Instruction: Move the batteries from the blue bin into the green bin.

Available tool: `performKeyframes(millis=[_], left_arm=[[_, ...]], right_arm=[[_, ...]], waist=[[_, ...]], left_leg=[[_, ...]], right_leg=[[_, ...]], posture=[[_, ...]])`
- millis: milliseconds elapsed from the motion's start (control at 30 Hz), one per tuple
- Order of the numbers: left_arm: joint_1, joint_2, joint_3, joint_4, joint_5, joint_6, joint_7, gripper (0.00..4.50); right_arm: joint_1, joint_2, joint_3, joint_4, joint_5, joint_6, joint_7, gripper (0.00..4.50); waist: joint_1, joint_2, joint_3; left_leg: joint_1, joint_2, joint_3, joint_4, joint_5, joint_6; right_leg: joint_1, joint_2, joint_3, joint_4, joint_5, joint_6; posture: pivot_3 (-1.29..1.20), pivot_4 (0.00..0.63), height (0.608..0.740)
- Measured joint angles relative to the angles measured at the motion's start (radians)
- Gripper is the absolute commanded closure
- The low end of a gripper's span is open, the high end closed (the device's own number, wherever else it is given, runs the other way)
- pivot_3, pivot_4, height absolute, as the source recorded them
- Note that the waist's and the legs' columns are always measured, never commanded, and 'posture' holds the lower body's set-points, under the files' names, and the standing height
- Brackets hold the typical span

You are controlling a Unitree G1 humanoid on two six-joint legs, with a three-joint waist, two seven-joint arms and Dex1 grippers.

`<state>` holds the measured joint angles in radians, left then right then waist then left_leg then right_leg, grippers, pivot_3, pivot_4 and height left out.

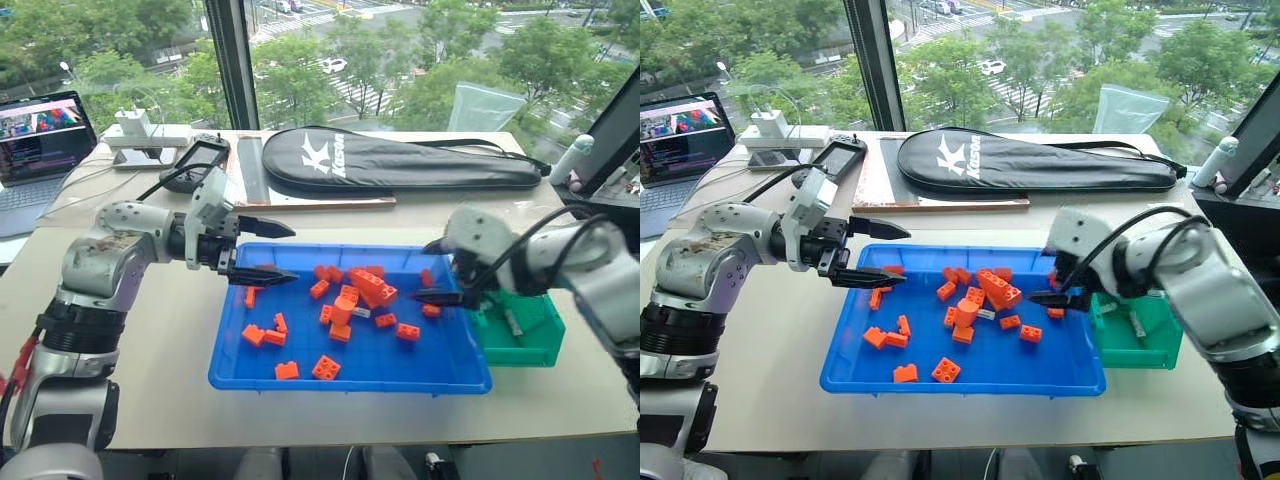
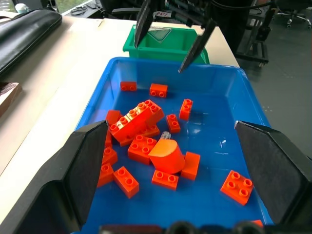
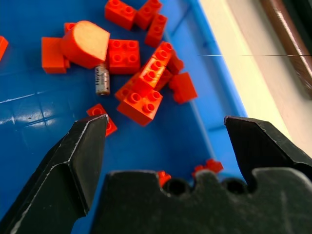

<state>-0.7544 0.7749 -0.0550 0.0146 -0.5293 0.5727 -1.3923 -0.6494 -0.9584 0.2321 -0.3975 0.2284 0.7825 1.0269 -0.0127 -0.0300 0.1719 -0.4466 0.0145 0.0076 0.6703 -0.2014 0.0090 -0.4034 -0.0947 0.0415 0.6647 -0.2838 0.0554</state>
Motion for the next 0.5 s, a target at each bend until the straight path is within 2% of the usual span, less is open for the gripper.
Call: performKeyframes(millis=[167, 400, 500], left_arm=[[0.019, 0.012, -0.001, -0.027, 0.000, 0.000, 0.006, 0.00], [0.040, 0.038, 0.011, -0.055, -0.003, 0.015, 0.029, 0.00], [0.059, 0.045, 0.015, -0.069, -0.004, 0.020, 0.038, 0.00]], right_arm=[[-0.046, 0.190, 0.196, 0.023, -0.061, -0.029, -0.029, 0.03], [-0.093, 0.299, 0.236, 0.070, -0.069, 0.032, -0.051, 0.03], [-0.084, 0.310, 0.266, 0.094, -0.070, 0.063, -0.055, 0.03]], waist=[[-0.004, 0.000, 0.000], [-0.001, 0.000, 0.000], [0.000, 0.000, 0.000]], left_leg=[[0.000, 0.000, -0.001, 0.000, 0.000, 0.000], [0.000, 0.000, -0.001, 0.000, 0.000, 0.000], [0.000, 0.000, -0.002, 0.000, 0.000, 0.000]], right_leg=[[-0.001, 0.001, 0.000, 0.002, 0.000, 0.000], [0.000, 0.001, -0.001, 0.002, 0.000, 0.000], [-0.001, 0.001, -0.001, 0.002, 0.000, 0.000]], posture=[[0.00, 0.150, 0.729], [0.00, 0.150, 0.729], [0.00, 0.150, 0.729]])
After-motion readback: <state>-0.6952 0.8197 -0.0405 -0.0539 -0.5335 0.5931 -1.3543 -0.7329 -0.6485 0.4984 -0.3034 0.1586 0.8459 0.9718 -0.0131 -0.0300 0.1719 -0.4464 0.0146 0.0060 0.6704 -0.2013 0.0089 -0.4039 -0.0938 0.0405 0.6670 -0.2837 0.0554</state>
